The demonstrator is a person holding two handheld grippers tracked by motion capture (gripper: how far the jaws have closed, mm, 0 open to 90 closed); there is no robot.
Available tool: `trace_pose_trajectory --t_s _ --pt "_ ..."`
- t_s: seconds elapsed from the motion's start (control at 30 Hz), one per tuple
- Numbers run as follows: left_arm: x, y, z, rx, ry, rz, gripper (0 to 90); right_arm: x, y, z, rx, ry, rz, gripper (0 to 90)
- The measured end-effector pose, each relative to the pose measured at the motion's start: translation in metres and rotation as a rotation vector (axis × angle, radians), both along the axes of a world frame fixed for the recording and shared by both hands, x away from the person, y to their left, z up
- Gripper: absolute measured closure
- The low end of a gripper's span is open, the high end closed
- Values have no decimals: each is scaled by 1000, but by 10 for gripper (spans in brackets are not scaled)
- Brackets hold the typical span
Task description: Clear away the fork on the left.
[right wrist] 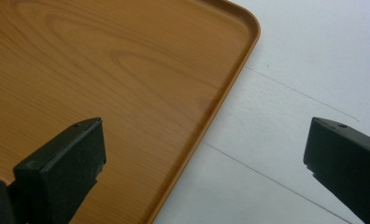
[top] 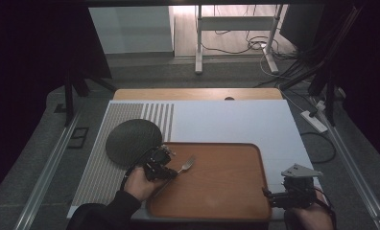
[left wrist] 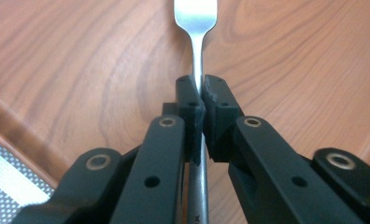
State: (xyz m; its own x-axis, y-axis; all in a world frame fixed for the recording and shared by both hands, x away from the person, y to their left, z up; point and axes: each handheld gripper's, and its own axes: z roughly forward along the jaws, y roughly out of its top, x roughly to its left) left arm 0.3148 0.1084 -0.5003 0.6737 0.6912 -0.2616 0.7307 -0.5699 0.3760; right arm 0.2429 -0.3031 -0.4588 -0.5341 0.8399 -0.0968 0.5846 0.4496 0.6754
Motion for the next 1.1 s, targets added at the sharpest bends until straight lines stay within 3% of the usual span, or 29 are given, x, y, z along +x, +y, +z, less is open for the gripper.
trace_pose_trajectory --t_s 0.13,0.23,0.27,0.33,0.43,0.57,0.63,0.93,1.1 --pt "-2 0 -6 3 13 -9 836 0 0 0 2 1 0 0" --pt "-3 0 1 10 -53 -12 763 0 0 0 1 1 1 0" --pt "-3 -2 6 24 -101 -13 754 0 0 0 0 1 2 0" --pt "-5 -6 11 33 -154 -37 793 0 0 0 -1 1 2 0" --pt "-5 -19 8 22 -123 -93 885 1 0 0 1 3 2 0" --pt "-3 -29 -4 70 -92 -97 886 0 0 0 2 4 2 0" --pt "-1 -25 -6 56 -83 -81 886 0 -1 0 7 5 3 0" --pt "7 1 -6 86 -94 -17 886 1 -2 0 19 21 -2 0" --pt "9 15 -7 84 -77 18 886 2 -2 0 21 25 -4 0"
